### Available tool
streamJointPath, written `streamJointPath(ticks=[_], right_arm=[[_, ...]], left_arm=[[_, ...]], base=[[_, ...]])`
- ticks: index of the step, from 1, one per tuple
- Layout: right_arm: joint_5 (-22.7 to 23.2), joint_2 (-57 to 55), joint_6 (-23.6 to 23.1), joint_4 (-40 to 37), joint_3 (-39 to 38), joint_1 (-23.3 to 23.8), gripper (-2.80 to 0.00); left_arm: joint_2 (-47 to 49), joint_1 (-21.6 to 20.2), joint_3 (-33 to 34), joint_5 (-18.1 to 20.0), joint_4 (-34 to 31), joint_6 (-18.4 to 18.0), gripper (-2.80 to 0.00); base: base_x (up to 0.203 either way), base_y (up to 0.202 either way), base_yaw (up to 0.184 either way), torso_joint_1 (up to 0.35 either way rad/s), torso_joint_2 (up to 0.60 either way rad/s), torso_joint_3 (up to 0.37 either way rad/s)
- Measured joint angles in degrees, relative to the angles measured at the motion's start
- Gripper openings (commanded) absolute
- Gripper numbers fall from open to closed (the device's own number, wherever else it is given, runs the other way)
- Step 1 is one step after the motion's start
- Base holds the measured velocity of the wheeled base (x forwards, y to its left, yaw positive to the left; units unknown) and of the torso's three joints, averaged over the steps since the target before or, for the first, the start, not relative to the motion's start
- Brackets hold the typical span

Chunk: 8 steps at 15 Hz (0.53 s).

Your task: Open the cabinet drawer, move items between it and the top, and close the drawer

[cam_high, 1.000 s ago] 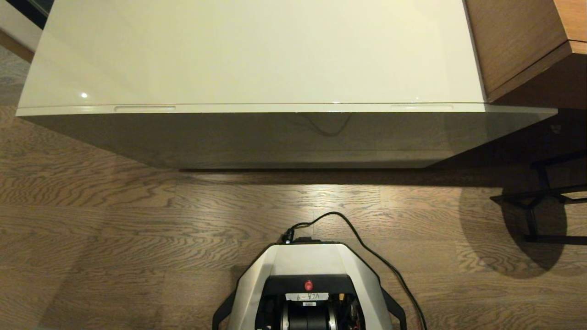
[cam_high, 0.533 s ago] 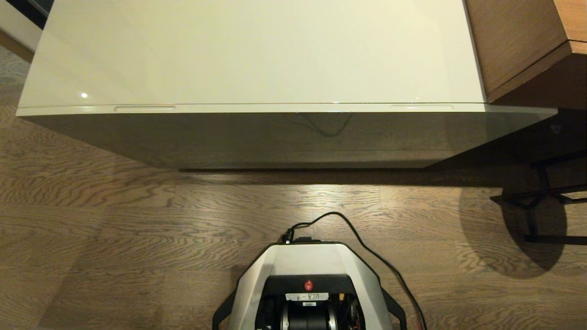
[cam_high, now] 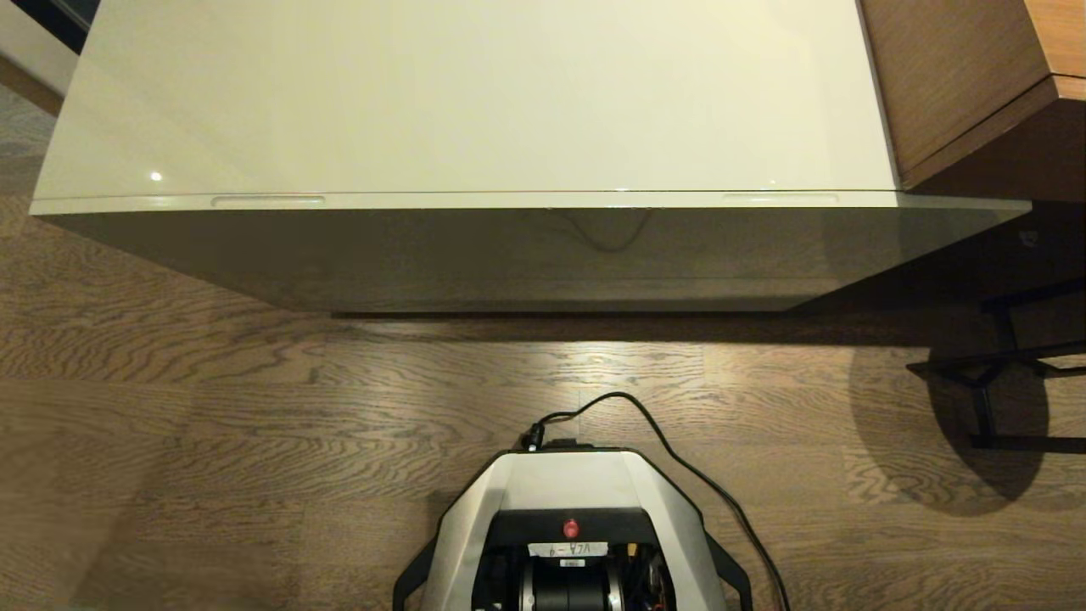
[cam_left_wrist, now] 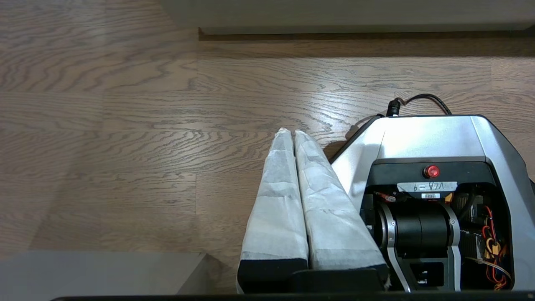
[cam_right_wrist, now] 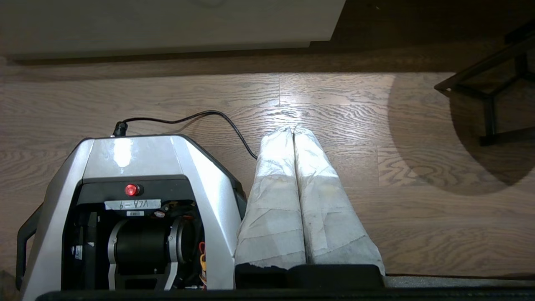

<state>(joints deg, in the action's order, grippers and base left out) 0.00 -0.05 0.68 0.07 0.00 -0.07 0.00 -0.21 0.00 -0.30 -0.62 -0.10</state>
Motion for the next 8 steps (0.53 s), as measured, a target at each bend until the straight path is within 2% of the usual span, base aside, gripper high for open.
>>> streamJointPath(ticks=[8], right_arm=[[-0.02, 0.00, -0.02, 0.00, 0.00, 0.07, -2.80]], left_arm=[[0.00, 0.02, 0.00, -0.02, 0.00, 0.00, -2.80]], base=[[0.000, 0.000, 0.000, 0.000, 0.00, 0.000]])
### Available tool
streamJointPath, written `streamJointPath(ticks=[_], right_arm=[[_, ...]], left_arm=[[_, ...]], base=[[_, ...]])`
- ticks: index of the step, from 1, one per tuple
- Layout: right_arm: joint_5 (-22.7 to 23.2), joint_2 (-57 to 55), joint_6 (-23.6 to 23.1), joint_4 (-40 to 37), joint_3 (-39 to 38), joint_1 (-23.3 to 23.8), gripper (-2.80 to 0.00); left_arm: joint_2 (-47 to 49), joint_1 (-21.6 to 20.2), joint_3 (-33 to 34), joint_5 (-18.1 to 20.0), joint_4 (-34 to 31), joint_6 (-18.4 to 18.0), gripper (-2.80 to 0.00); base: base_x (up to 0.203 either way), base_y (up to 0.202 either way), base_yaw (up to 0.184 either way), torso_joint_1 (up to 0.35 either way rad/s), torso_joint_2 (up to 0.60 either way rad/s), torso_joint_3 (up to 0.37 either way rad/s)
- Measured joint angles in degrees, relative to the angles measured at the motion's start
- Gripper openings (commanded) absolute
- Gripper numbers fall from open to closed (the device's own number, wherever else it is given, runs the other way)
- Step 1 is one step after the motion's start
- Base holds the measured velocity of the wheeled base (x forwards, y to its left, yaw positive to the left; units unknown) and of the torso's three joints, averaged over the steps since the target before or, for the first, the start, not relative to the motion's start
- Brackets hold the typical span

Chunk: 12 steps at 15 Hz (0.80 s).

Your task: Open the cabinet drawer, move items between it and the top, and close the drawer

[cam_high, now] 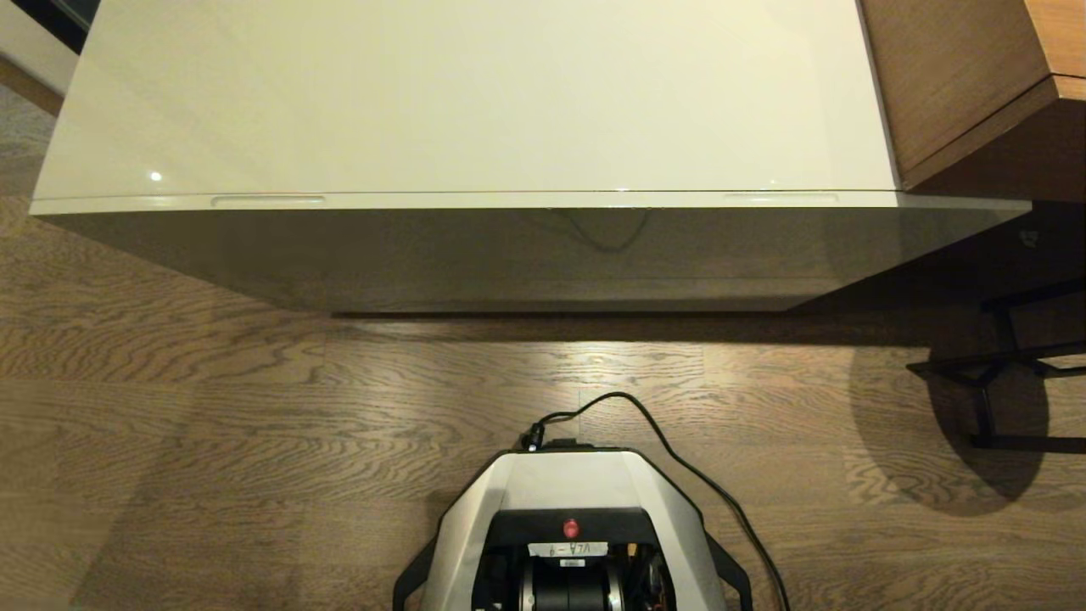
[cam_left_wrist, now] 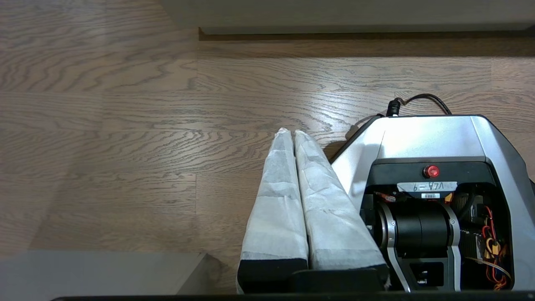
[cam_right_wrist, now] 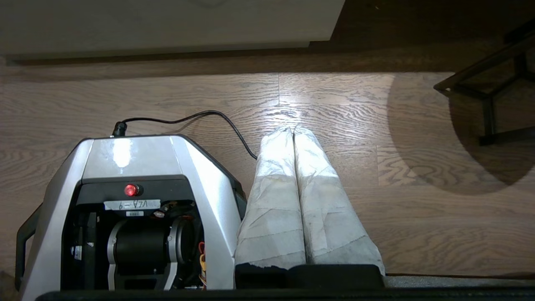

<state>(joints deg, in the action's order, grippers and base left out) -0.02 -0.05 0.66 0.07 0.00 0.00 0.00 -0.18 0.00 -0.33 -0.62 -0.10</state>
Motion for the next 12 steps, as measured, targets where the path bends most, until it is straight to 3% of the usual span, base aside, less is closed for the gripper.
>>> streamJointPath(ticks=[12], right_arm=[[0.02, 0.00, 0.02, -0.02, 0.00, -0.05, -2.80]], left_arm=[[0.00, -0.04, 0.00, 0.00, 0.02, 0.02, -2.80]], base=[[0.000, 0.000, 0.000, 0.000, 0.00, 0.000]])
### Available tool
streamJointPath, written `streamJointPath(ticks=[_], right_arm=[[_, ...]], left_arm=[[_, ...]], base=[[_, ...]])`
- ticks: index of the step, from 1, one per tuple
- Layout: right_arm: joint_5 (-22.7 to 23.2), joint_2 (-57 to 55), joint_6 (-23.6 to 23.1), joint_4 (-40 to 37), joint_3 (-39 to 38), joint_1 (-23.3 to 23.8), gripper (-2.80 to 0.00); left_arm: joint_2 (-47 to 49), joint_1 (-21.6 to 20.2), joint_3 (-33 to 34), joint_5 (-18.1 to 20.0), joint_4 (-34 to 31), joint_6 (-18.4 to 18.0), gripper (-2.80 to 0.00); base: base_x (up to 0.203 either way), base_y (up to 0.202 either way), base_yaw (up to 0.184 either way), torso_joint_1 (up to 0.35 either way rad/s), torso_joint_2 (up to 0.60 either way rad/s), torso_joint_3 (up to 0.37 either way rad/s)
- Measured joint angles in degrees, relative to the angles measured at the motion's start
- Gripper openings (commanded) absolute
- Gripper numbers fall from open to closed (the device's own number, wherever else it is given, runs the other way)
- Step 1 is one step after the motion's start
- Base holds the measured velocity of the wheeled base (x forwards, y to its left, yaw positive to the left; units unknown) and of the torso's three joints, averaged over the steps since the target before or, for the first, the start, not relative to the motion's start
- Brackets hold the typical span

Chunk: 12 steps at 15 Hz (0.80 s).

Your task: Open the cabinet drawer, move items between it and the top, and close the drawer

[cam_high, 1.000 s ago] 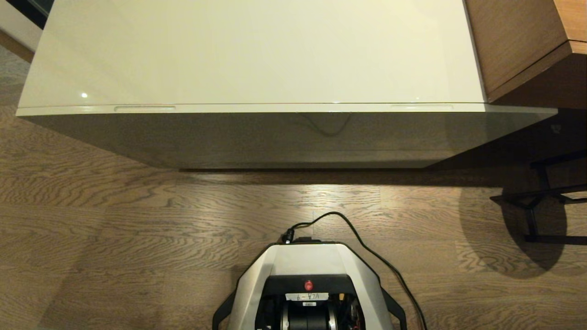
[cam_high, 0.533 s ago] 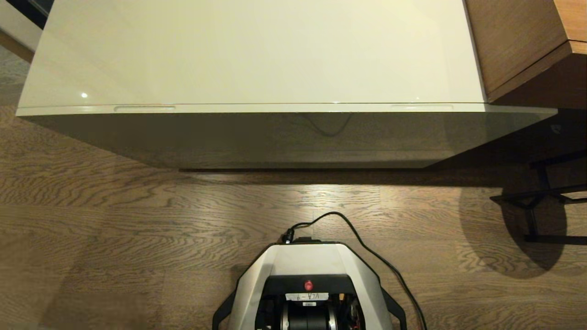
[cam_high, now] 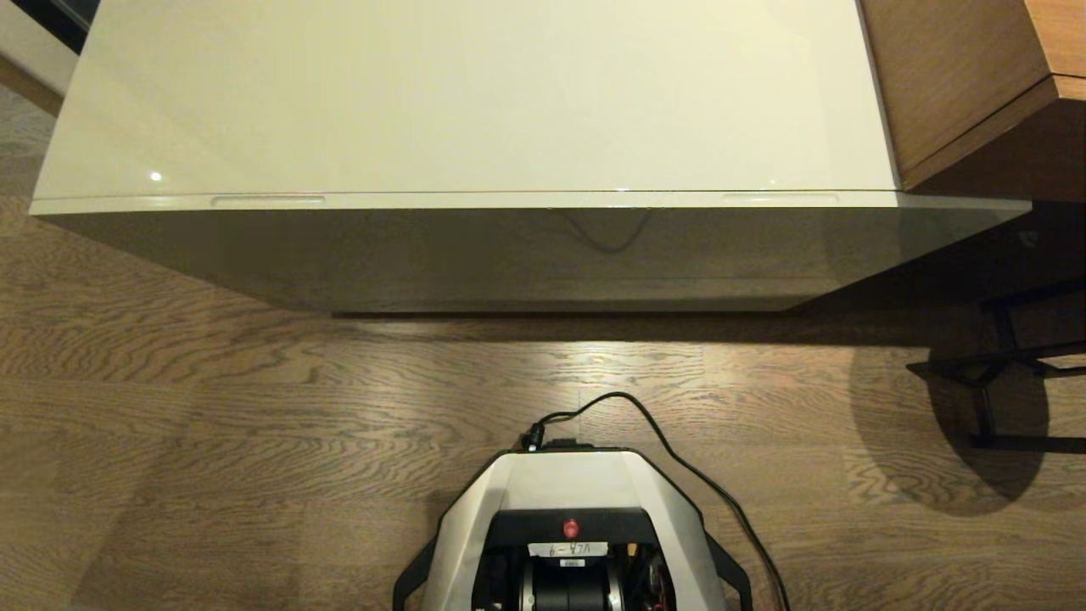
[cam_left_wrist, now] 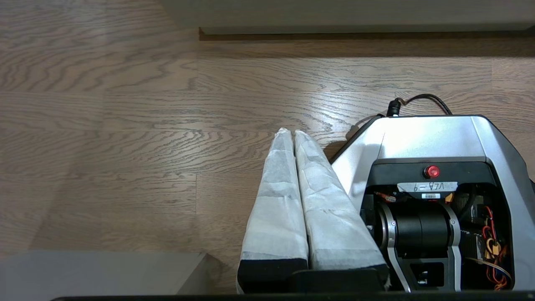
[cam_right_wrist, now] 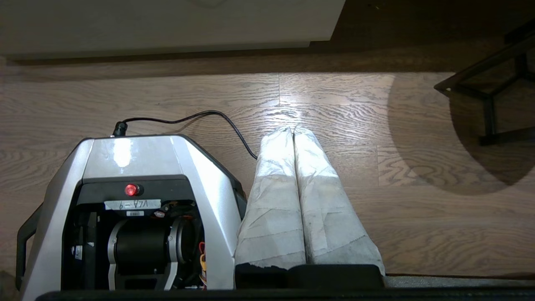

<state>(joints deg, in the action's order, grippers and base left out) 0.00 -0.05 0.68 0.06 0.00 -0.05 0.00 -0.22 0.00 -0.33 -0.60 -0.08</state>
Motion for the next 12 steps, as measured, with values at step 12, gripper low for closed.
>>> streamJointPath(ticks=[12], right_arm=[[0.00, 0.00, 0.00, 0.02, 0.00, -0.02, -2.80]], left_arm=[[0.00, 0.11, 0.00, 0.00, -0.02, -0.02, -2.80]], base=[[0.000, 0.000, 0.000, 0.000, 0.00, 0.000]])
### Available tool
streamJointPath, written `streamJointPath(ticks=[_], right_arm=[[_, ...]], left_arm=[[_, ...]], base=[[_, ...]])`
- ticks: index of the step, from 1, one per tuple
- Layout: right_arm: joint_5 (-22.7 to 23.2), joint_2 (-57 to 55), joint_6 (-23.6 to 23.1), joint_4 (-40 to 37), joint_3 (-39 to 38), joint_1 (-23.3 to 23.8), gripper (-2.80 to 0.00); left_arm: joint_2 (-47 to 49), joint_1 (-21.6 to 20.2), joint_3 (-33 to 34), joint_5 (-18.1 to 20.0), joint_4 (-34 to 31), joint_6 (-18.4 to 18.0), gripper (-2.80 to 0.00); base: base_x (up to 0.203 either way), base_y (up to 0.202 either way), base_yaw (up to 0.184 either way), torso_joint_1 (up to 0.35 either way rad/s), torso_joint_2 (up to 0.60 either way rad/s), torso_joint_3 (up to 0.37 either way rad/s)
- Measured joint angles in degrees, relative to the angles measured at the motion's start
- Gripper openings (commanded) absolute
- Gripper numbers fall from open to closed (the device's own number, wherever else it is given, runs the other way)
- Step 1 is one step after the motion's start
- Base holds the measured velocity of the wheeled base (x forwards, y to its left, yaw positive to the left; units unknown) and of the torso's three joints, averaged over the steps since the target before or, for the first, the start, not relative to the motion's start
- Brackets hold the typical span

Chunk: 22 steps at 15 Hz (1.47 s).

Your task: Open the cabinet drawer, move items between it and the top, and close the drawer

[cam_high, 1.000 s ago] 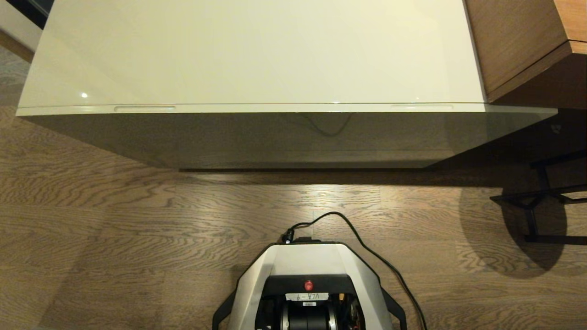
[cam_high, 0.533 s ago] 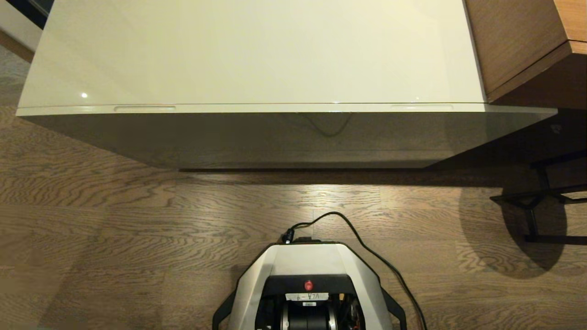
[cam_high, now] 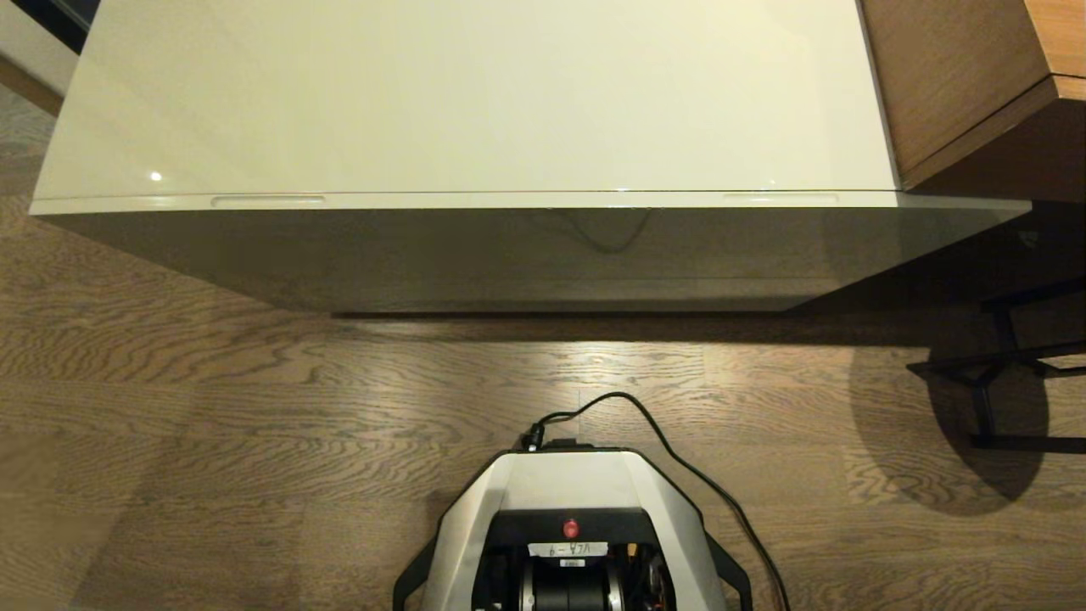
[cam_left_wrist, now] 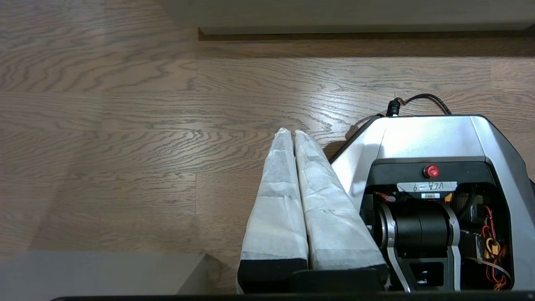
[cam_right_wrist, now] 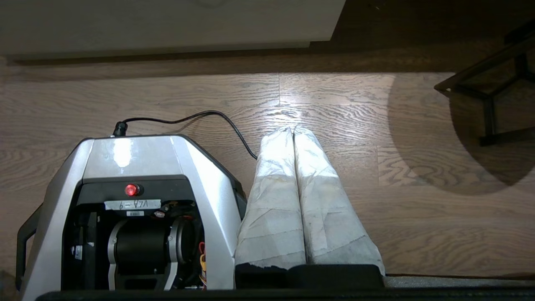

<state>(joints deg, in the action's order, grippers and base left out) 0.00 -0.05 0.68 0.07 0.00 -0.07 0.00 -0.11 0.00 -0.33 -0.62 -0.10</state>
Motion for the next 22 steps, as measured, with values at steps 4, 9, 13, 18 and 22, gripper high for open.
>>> streamJointPath(ticks=[4, 9, 13, 18, 22], right_arm=[[0.00, 0.00, -0.02, 0.00, 0.01, 0.07, -2.80], [0.00, 0.00, 0.00, 0.00, 0.00, 0.07, -2.80], [-0.01, 0.00, -0.04, 0.00, 0.00, 0.00, -2.80], [0.00, 0.00, -0.02, 0.02, 0.00, 0.00, -2.80], [-0.01, 0.00, 0.00, 0.00, 0.00, 0.07, -2.80]], left_arm=[[0.00, -0.10, 0.00, 0.00, 0.01, 0.02, -2.80], [0.00, 0.00, 0.00, 0.02, 0.02, 0.00, -2.80], [0.00, -0.11, 0.00, 0.00, 0.02, -0.01, -2.80], [0.00, -0.10, 0.00, 0.02, 0.00, 0.00, -2.80], [0.00, -0.07, 0.00, 0.02, 0.00, 0.00, -2.80]], base=[[0.000, 0.000, 0.000, 0.000, 0.00, 0.000], [0.000, 0.000, 0.000, 0.000, 0.00, 0.000], [0.000, 0.000, 0.000, 0.000, 0.00, 0.000], [0.000, 0.000, 0.000, 0.000, 0.00, 0.000], [0.000, 0.000, 0.000, 0.000, 0.00, 0.000]])
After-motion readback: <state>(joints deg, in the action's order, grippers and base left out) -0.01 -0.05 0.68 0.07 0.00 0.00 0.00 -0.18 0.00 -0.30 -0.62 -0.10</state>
